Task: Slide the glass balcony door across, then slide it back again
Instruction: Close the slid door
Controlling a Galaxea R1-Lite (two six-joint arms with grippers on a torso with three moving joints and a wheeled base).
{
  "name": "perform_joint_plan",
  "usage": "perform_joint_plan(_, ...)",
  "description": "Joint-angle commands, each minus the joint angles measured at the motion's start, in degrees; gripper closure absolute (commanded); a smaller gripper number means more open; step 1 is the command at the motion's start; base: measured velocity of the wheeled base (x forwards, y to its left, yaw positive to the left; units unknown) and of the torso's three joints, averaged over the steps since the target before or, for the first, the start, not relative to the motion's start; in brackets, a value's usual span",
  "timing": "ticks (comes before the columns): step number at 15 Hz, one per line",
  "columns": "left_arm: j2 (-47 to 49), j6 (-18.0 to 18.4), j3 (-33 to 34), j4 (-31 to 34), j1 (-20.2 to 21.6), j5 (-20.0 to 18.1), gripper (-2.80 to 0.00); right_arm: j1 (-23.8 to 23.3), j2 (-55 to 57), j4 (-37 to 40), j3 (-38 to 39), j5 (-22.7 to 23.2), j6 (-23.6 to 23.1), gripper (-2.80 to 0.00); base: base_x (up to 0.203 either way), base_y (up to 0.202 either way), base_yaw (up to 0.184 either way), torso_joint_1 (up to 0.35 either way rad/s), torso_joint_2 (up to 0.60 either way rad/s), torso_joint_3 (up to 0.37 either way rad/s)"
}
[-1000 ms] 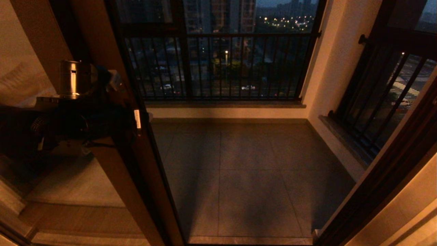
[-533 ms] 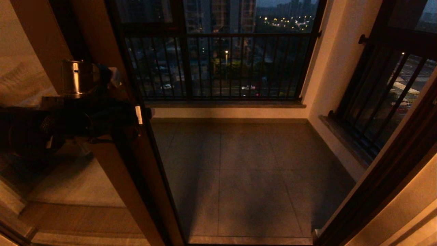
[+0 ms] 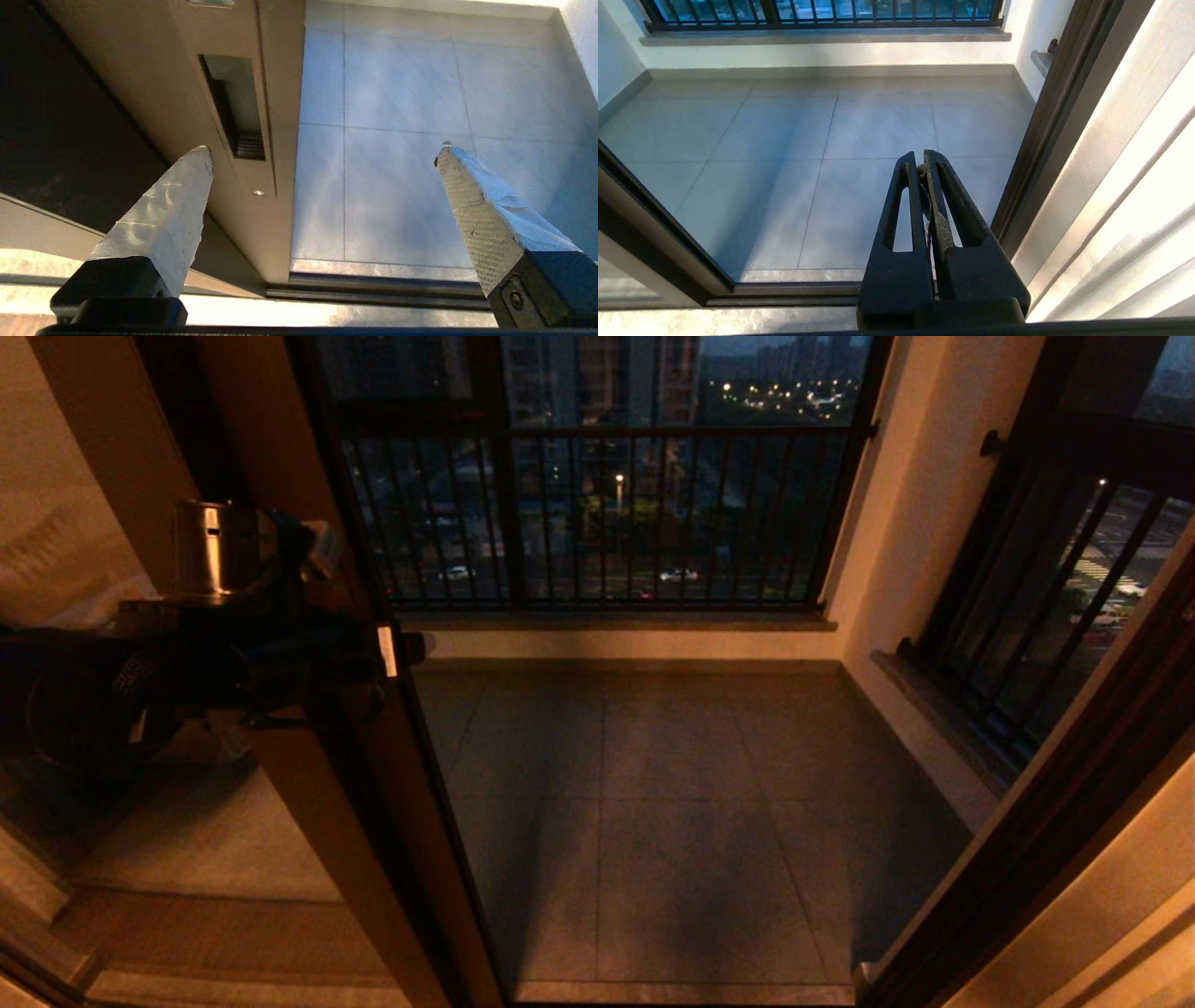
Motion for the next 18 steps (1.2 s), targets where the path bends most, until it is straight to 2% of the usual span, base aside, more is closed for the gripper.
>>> perform_joint_plan(1,0.1,-0.1,0.3,0.0,-0.7,0.1,-2.80,0.0,0.0,0.0,0.2,0.0,0.0,0.00,0.000,0.000,0.000,0.000,0.00,0.000)
perform_joint_plan(5,0.4,-0.1,0.3,-0.1,-2.2,0.1,-2.80,0.0,0.0,0.0,0.2,0.0,0.0,0.00,0.000,0.000,0.000,0.000,0.00,0.000)
perform_joint_plan(16,4.2,0.0,-1.9,-0.3,-1.7,0.7,-2.80,0.0,0.0,0.0,0.2,0.0,0.0,0.00,0.000,0.000,0.000,0.000,0.00,0.000)
perform_joint_plan(18,5.6,0.2,-2.7,-2.1,-1.6,0.7,-2.80,0.0,0.0,0.0,0.2,0.0,0.0,0.00,0.000,0.000,0.000,0.000,0.00,0.000)
